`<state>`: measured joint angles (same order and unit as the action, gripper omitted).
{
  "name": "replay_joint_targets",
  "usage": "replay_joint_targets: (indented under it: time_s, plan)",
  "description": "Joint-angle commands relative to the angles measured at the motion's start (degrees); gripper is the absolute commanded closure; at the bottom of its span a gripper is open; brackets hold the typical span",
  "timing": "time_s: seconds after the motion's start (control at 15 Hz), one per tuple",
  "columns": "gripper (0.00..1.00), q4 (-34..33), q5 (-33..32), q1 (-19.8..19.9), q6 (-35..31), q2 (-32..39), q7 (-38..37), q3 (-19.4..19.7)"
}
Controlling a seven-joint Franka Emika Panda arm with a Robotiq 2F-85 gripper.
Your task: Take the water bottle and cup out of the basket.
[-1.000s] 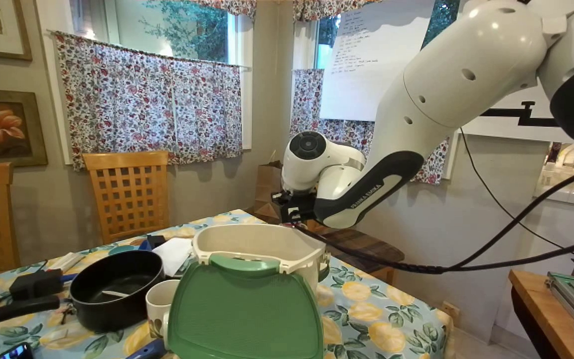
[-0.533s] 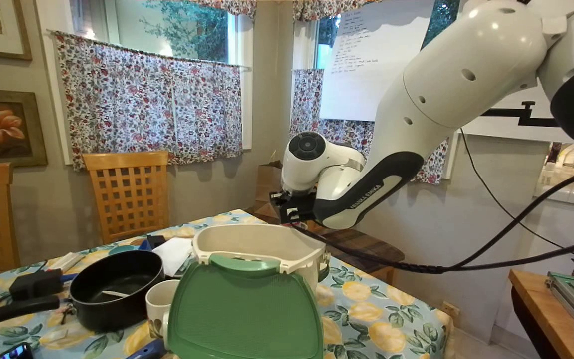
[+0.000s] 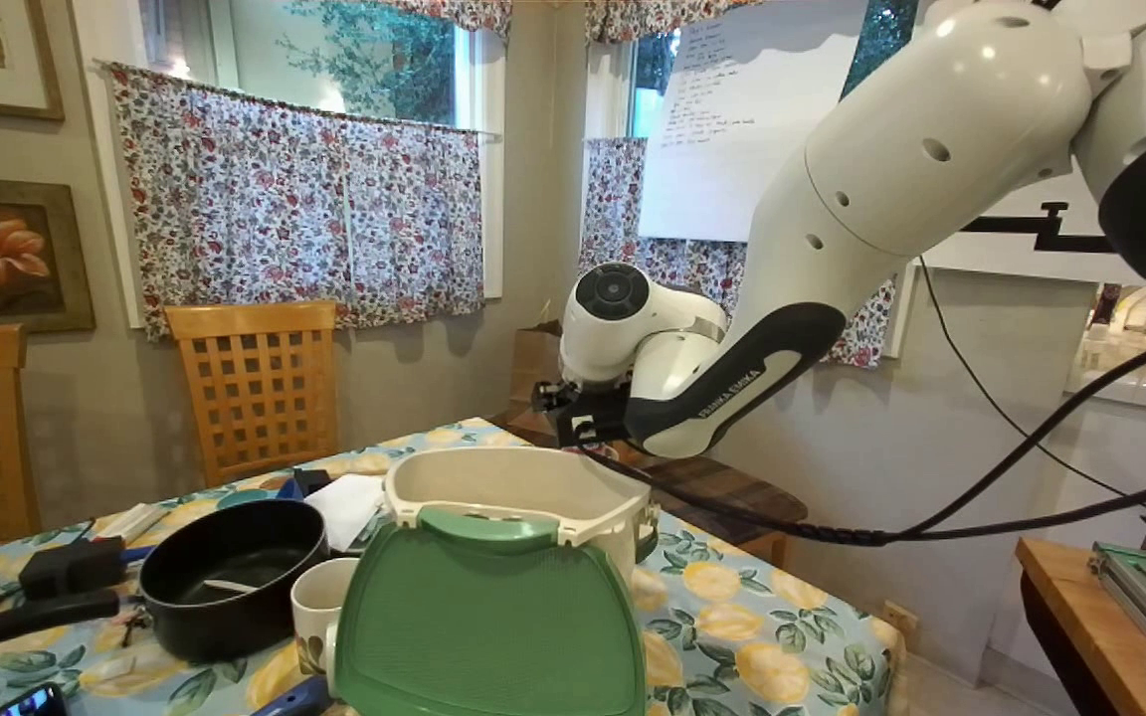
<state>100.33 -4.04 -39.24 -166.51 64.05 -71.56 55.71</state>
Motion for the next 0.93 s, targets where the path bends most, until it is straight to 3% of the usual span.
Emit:
replay_joint_targets:
  time_s: [0.0, 0.67, 0.87]
  plan:
    - [0.0, -0.61, 1.39, -0.11, -0.49, 0.03, -0.35, -0.17]
    - [0.0, 5.85, 0.89, -6.86, -0.27, -8.14, 0.61, 2.57]
    - [0.0, 9.12, 0.01, -7.11, -0.57, -16.12, 6.1, -0.64]
